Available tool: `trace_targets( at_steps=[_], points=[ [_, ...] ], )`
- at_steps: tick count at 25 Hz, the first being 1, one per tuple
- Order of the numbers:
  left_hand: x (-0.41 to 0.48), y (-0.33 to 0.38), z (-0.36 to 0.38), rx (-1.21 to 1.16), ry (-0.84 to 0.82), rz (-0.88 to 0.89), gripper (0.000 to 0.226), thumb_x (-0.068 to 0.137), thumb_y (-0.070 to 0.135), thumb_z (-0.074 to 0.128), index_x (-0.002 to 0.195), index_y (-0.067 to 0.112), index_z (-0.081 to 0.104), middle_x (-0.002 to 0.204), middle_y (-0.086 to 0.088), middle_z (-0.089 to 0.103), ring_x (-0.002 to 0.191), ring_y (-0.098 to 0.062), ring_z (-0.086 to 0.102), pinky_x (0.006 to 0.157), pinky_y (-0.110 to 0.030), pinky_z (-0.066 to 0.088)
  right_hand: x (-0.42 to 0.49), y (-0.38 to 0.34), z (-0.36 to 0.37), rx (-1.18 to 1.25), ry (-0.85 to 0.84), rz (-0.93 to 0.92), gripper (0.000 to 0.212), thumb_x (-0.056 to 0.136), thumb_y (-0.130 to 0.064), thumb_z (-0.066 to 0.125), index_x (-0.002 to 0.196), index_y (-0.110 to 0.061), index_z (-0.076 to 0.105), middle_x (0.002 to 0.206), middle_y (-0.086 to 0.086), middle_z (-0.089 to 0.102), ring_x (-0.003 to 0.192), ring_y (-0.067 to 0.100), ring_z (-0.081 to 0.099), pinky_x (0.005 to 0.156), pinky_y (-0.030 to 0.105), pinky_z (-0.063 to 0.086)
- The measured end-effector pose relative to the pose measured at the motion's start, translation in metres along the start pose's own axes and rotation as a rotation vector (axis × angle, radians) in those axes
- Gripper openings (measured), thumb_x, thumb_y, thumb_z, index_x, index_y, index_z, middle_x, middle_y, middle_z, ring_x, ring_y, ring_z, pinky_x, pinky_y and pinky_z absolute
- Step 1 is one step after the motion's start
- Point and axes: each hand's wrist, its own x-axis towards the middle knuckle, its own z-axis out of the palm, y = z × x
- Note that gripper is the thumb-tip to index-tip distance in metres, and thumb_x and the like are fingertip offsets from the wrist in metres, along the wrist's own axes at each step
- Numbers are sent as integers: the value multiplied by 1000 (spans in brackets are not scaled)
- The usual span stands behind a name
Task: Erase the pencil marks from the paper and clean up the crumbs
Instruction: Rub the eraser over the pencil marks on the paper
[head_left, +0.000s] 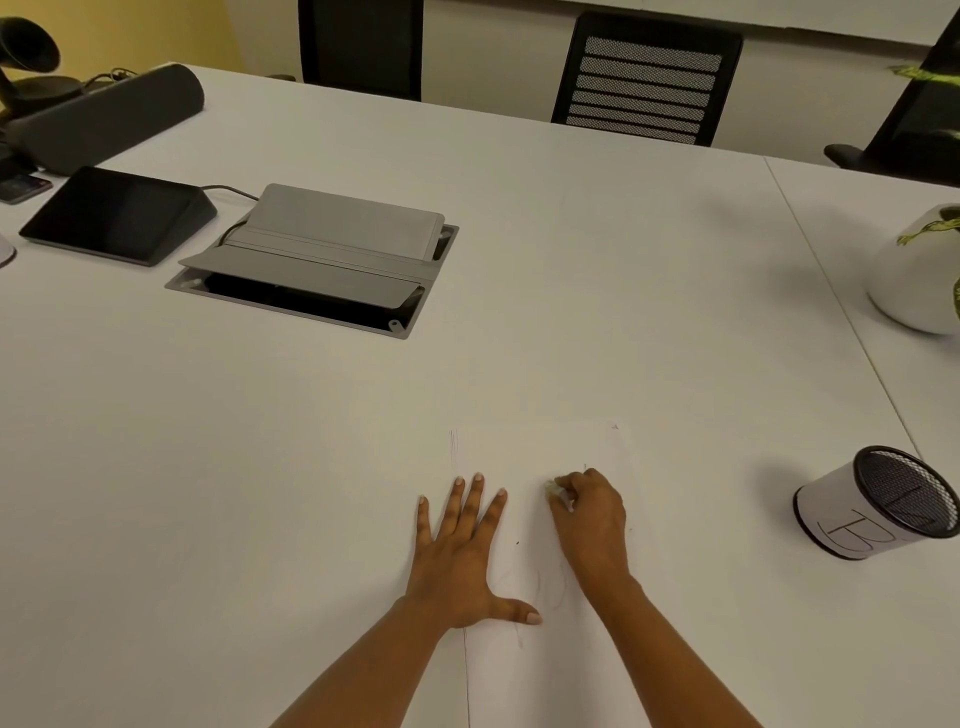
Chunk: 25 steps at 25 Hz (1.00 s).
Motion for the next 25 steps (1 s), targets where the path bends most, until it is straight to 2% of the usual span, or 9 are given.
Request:
trace_targets(
  at_steps=[1, 4, 5, 9, 12, 14, 18, 21, 25],
  points=[
    [0, -1, 2, 3, 8, 7, 128, 33, 100, 11, 133, 33, -35, 146, -3, -35, 131, -15, -36, 101, -52, -25, -8, -3, 3, 11, -4, -31, 11, 85, -8, 57, 89, -1, 65, 83, 8, 59, 71, 11, 49, 65, 13, 36],
    [1, -2, 1, -42, -66, -43, 128, 47, 100, 8, 146, 20, 21, 152, -12, 25, 139, -24, 7, 104, -52, 3, -36, -5, 13, 27, -60, -146, 8, 85, -9, 59, 84, -4, 66, 71, -5, 49, 64, 3, 45, 59, 4, 31],
    [2, 0, 2, -33, -28, -45, 127, 48, 100, 8, 144, 18, 28, 148, -12, 32, 138, -25, 12, 103, -52, 6, -36, -4, 13, 21, -75, -161, 8, 84, -9, 60, 85, -5, 66, 70, -7, 47, 64, 2, 44, 59, 4, 31],
    [-1, 1, -4, 17, 1, -12, 132, 39, 99, 16, 142, 26, -22, 150, -4, -28, 136, -17, -26, 102, -51, -22, -5, 4, 3, -28, -69, -108, 16, 86, -11, 57, 96, -2, 65, 81, 4, 57, 76, 11, 48, 69, 13, 36],
    [0, -1, -1, -38, -76, -64, 128, 47, 100, 8, 146, 20, 23, 152, -11, 24, 138, -25, 15, 102, -53, 7, 16, 6, -4, -61, -30, -33, 16, 85, -8, 57, 96, 1, 64, 90, 14, 62, 78, 15, 51, 72, 20, 36],
    [3, 1, 4, -66, -63, -96, 127, 48, 100, 6, 141, 18, 35, 145, -9, 37, 134, -27, 25, 99, -53, 13, 17, 4, -6, -78, -40, -27, 17, 85, -9, 58, 95, 2, 64, 90, 15, 63, 78, 18, 52, 71, 19, 36],
    [-1, -3, 0, -17, -54, -32, 129, 43, 101, 13, 147, 26, -1, 156, -9, 2, 140, -20, -8, 105, -54, -8, -16, 4, -5, -68, -76, -119, 15, 86, -11, 57, 94, -1, 65, 81, 7, 58, 74, 12, 49, 60, 6, 31],
    [-1, -2, 1, -30, -12, -52, 130, 45, 101, 11, 147, 21, 11, 154, -12, 16, 140, -23, 1, 105, -53, -2, -32, 11, -8, -69, -143, -167, 16, 85, -14, 59, 96, -4, 66, 77, -2, 51, 73, 11, 49, 62, 4, 31],
    [0, -4, 5, -28, -12, -16, 130, 28, 99, 10, 130, 32, -38, 142, 1, -42, 129, -19, -42, 100, -51, -30, -17, 23, -21, -81, -72, -67, 14, 83, -16, 62, 89, -5, 67, 72, -2, 51, 63, 5, 46, 56, 5, 31]
  ],
)
